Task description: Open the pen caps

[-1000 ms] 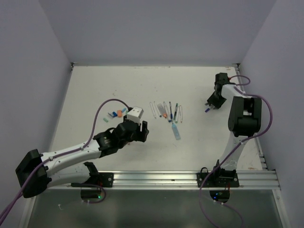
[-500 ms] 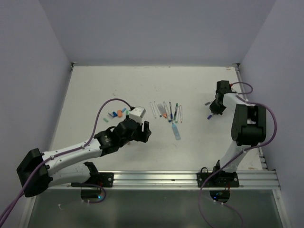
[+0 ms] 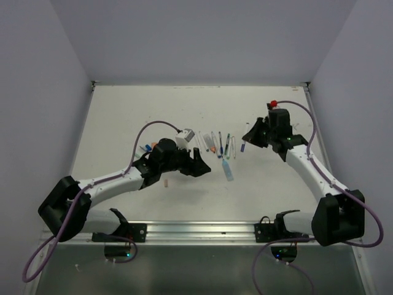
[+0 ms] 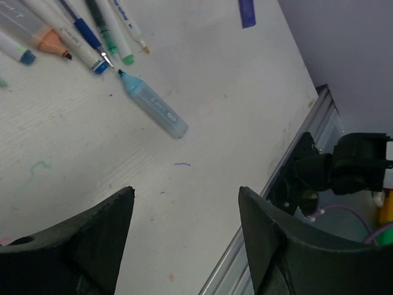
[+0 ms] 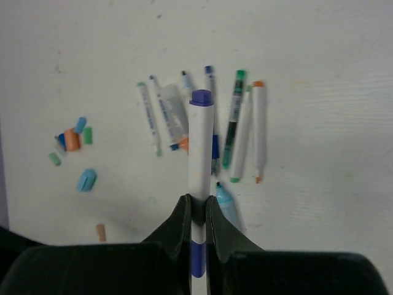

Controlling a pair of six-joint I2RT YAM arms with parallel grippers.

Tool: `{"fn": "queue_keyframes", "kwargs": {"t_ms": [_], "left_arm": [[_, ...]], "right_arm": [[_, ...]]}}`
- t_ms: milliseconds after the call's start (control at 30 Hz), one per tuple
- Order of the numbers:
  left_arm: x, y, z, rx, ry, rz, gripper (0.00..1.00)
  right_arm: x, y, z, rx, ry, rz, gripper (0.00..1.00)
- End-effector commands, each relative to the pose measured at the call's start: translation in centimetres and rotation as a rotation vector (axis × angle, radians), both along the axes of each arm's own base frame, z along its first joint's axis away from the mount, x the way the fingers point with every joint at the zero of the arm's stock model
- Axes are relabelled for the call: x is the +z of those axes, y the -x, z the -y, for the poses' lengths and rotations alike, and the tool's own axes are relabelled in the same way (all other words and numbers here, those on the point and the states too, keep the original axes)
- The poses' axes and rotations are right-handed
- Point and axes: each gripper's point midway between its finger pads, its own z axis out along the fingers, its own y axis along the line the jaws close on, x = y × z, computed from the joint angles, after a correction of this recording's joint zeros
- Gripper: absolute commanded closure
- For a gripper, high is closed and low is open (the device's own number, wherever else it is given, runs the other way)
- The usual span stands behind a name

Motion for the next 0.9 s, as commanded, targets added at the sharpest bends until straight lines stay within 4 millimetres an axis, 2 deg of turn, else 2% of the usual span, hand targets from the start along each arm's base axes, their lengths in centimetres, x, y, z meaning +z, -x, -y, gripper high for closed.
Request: {"fn": "queue_keyframes", "kwargs": {"t_ms": [0, 100, 300, 667, 867], "left_arm": [[4.5, 0.8, 2.9, -0.105, 0.21, 0.014, 0.27], [5.0, 0.5, 3.2, -0.098, 0.229, 0.004, 0.25], [5.2, -0.2, 3.2, -0.051, 0.249, -0.002, 0.23], [4.7, -1.8, 4.1, -0.007, 0.258, -0.013, 0.27], [4.9, -2.5, 4.7, 0.002, 0.272, -0.014, 0.33]], "right_arm": [[2.0, 1.8, -6.1, 0.212, -0.161, 0.056, 1.0], [3.1, 2.8, -9.1, 0.289, -0.233, 0.085, 1.0], [3.7, 4.1, -12.0, 0.362, -0.323, 0.085, 1.0], [3.9, 4.7, -14.2, 0.39, -0.428, 0.073, 1.0], [3.7, 4.9, -14.6, 0.401, -0.425, 0.066, 1.0]]}}
